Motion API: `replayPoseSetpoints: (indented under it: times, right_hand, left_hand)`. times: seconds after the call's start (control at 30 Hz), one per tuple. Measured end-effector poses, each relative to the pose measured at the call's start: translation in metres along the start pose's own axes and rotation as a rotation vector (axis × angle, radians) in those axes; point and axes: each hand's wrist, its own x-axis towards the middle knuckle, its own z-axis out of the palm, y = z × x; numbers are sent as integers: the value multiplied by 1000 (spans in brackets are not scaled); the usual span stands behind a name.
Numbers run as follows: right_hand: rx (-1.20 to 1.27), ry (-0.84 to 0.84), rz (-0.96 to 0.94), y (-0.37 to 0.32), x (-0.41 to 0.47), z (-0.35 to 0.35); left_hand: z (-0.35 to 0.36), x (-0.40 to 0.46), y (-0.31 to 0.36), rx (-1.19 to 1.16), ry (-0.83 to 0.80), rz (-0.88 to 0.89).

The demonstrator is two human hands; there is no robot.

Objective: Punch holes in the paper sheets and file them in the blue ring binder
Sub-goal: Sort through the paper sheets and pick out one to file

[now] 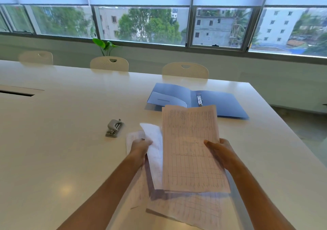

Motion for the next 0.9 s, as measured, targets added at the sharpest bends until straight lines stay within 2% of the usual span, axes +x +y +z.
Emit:
replayPoseSetpoints:
  times: [0.1,0.37,0.53,0.63,0.73,0.9]
  right_hand:
    - [23,-29,-21,-2,-1,-4]
    - [256,-101,-154,-15,-4,-24]
    - [313,-12,-269,-24,-17,-34]
    - [255,65,-403,-30,-27,-43]
    - [138,135,-501,-39,-43,-52]
    - [162,244,-480,-49,-69,-76]
  left_hand:
    - [4,-3,7,13,-65,73]
    - [26,-26,38,-53,-386,296]
    - [53,-40,44,-20,-473,397]
    - [71,-46,45,33,-513,481]
    - [87,-52,46,102,-592,487]
    - [114,-59,50,164,-643,517]
